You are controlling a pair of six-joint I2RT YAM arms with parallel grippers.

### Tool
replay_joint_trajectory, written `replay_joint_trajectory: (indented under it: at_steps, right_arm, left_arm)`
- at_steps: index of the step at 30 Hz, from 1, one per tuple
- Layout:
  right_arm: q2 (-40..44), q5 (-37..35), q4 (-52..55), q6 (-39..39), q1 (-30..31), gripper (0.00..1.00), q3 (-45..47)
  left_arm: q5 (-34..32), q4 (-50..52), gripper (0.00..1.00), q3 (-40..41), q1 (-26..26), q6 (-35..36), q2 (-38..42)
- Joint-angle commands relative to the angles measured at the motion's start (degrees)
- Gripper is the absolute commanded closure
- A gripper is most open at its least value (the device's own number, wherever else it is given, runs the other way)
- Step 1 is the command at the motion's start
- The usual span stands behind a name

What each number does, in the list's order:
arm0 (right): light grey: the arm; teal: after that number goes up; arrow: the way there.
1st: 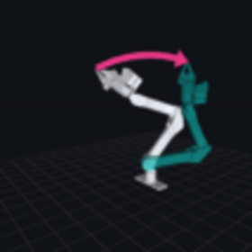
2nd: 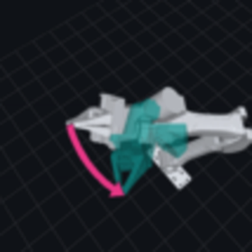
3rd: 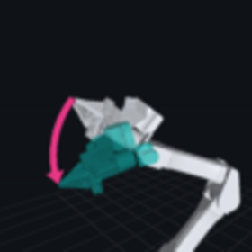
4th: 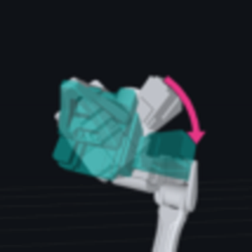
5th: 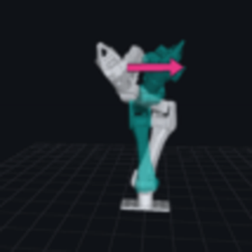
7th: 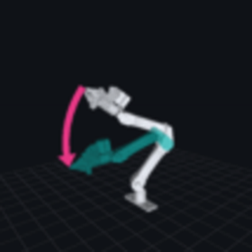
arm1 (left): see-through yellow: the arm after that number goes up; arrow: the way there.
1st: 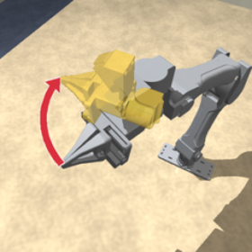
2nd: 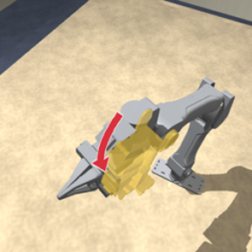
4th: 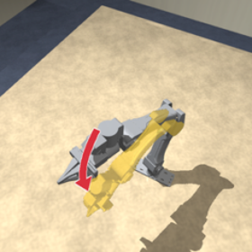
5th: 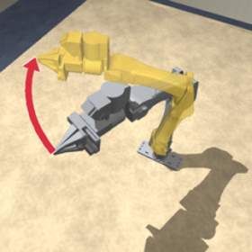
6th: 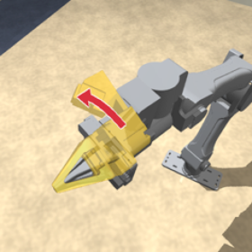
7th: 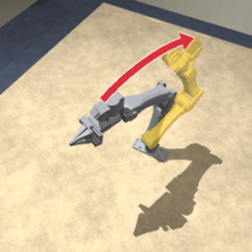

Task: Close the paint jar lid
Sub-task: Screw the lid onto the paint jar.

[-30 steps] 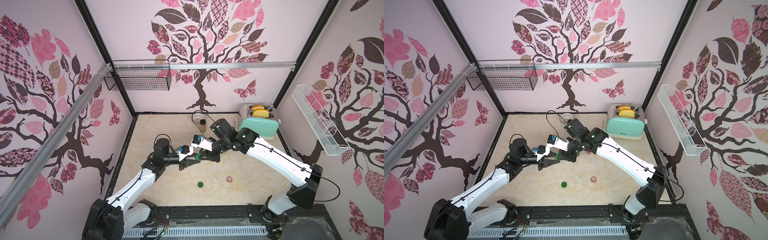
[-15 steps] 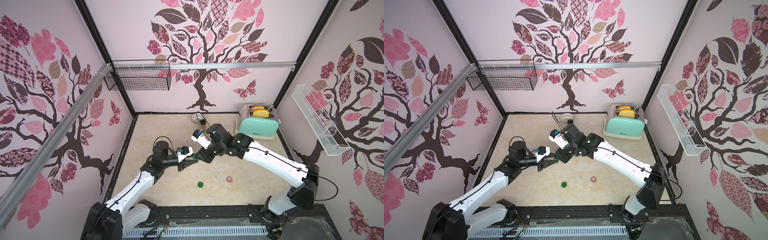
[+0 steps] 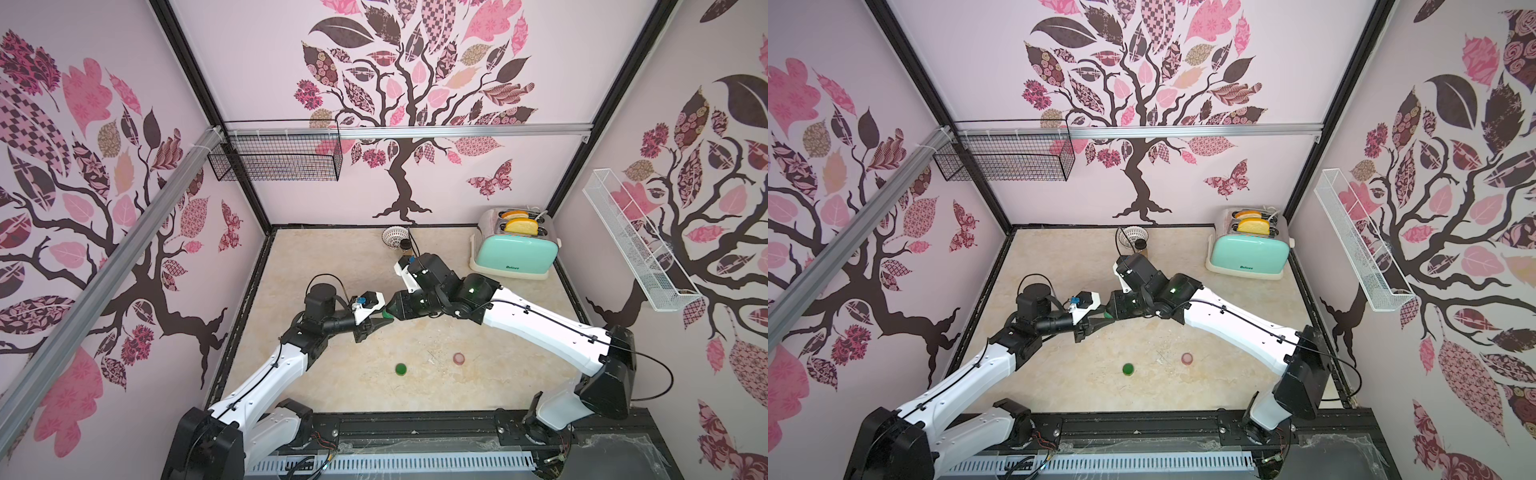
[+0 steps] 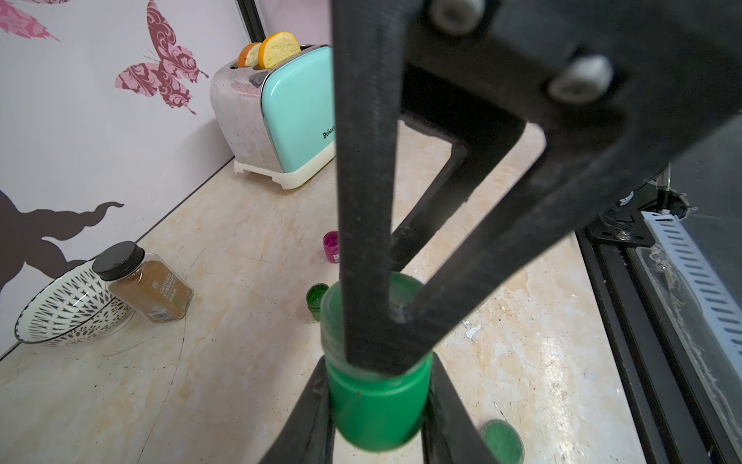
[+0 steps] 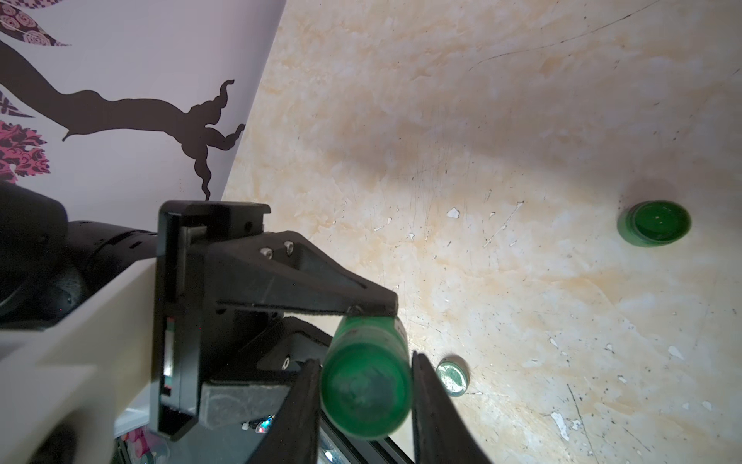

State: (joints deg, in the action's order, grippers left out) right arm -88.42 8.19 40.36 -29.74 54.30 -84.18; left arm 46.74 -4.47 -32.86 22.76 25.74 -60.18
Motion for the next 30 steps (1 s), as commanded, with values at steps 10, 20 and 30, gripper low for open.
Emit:
replay_joint_trajectory:
  at_steps: [10,20,30]
  right_arm:
    - [9.3,-2.5,0.0,13.7,-3.2,0.37,-3.8]
    - [13.6,22.5,0.0,53.7,-6.4,0.31,2.9]
    - [11.0,21.5,3.5,71.4,-6.3,0.31,4.6]
  left_arm:
    - [5.0,-7.0,0.73,-1.8,1.0,0.5,1.1]
    - [11.4,-2.6,0.73,-3.7,1.0,1.3,-1.3]
    - [11.4,-1.5,0.73,-4.0,1.0,1.9,-1.4]
